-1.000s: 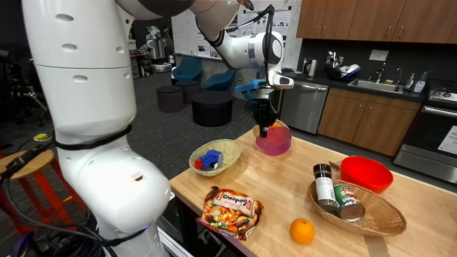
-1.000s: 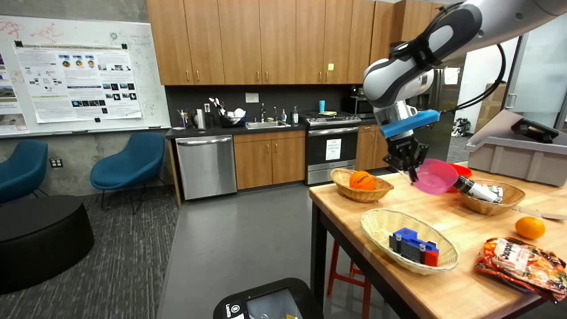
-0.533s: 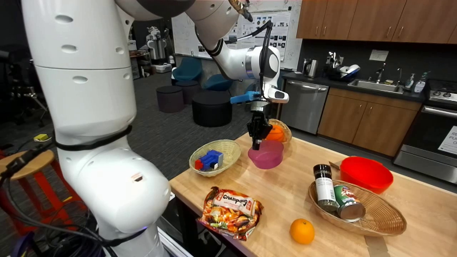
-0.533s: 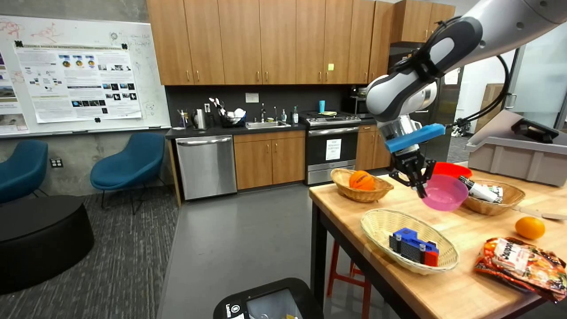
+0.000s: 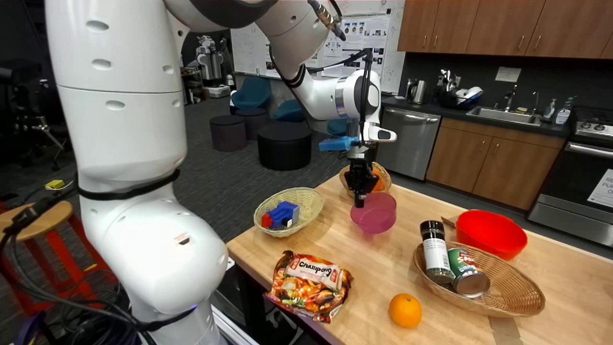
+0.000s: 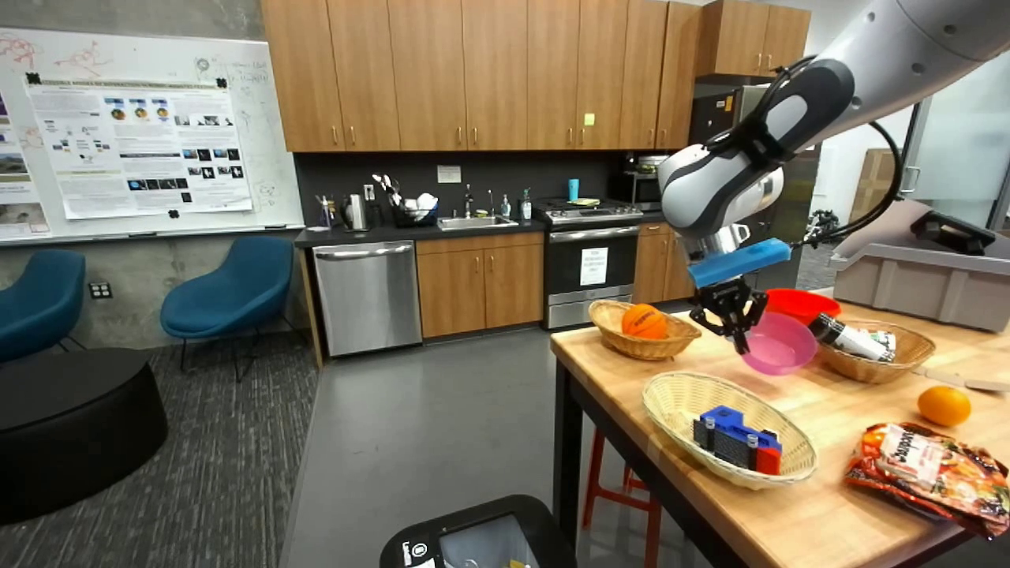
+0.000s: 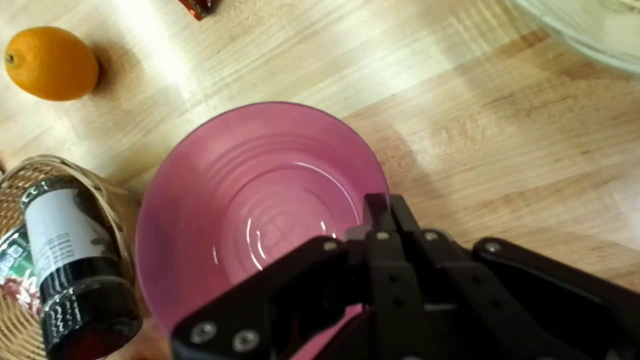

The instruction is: Move the pink bowl to the basket with the plush basketball and then place it back on the table

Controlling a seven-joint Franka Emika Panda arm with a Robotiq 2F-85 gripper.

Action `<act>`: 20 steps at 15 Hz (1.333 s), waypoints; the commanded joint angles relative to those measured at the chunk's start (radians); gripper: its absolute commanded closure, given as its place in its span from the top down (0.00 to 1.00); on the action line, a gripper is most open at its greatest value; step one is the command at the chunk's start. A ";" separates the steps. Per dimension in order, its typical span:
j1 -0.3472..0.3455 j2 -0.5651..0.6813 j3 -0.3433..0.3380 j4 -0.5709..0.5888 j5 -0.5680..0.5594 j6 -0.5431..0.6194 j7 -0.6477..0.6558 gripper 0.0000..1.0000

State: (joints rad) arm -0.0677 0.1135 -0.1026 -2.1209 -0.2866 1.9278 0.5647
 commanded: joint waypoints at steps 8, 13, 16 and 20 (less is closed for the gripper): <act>-0.012 0.053 -0.034 0.018 -0.012 0.126 -0.067 0.29; -0.009 0.061 -0.035 0.031 -0.011 0.147 -0.091 0.60; -0.008 0.045 -0.038 0.030 -0.016 0.147 -0.086 0.80; -0.007 0.005 -0.044 0.033 -0.031 0.135 -0.066 1.00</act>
State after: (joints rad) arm -0.0766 0.1623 -0.1383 -2.0856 -0.3110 2.0746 0.4971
